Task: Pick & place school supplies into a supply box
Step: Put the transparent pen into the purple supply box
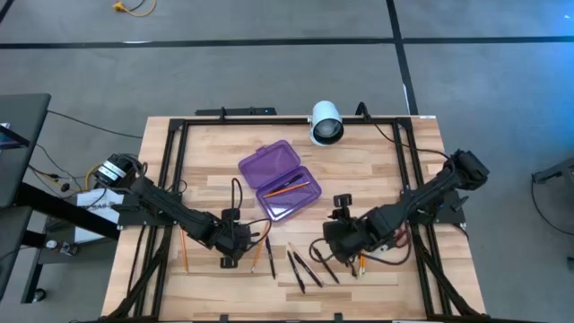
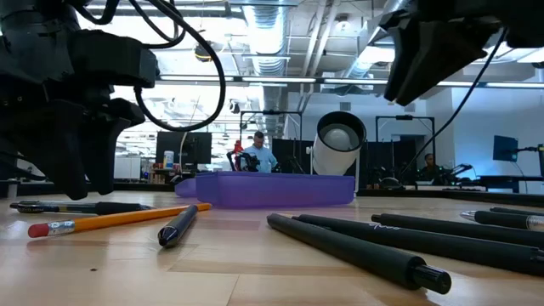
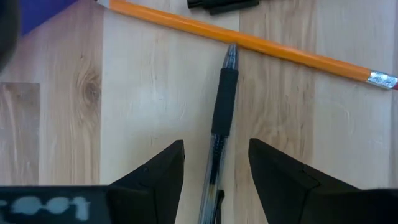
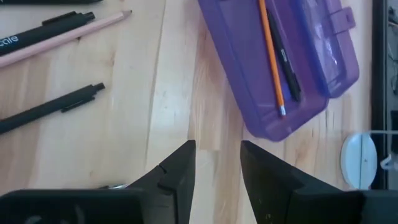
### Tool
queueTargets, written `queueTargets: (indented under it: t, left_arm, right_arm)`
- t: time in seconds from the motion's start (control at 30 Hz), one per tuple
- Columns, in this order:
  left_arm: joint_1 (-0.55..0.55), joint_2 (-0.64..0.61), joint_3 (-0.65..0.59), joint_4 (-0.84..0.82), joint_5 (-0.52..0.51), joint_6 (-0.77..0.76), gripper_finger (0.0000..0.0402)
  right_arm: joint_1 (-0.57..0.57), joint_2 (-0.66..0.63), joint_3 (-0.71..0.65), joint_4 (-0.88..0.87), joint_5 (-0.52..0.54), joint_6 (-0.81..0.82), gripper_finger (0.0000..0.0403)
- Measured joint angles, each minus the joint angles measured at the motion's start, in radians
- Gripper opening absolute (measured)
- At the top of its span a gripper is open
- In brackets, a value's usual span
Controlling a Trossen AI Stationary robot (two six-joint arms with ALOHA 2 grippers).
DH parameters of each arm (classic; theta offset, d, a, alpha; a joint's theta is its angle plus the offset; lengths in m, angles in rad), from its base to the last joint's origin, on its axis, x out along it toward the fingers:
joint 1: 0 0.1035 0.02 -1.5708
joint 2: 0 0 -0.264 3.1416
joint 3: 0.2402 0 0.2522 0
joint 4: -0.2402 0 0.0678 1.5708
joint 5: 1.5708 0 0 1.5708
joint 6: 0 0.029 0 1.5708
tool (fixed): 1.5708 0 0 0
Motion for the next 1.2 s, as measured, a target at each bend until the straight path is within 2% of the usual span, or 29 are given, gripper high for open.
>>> queueTargets:
  t: [0.2, 0.53, 0.77, 1.03, 1.2]
  left_arm:
    - [0.008, 0.061, 0.006, 0.025, 0.032, 0.039, 0.0138]
    - [0.021, 0.080, 0.010, 0.011, 0.050, 0.029, 0.0104]
    - [0.021, 0.081, 0.011, -0.025, 0.052, 0.014, 0.0087]
    - [0.044, 0.081, 0.010, -0.040, 0.078, -0.035, 0.0017]
    - [0.044, 0.082, 0.010, -0.043, 0.050, -0.080, 0.0020]
  right_arm:
    - [0.061, 0.001, -0.027, -0.004, 0.071, 0.067, 0.0121]
    - [0.103, 0.001, -0.072, -0.006, 0.104, 0.216, 0.0121]
    - [0.143, 0.001, -0.178, 0.056, 0.176, 0.355, 0.0121]
    - [0.146, 0.001, -0.261, 0.139, 0.200, 0.431, 0.0121]
    - [0.146, 0.001, -0.280, 0.161, 0.234, 0.432, 0.0121]
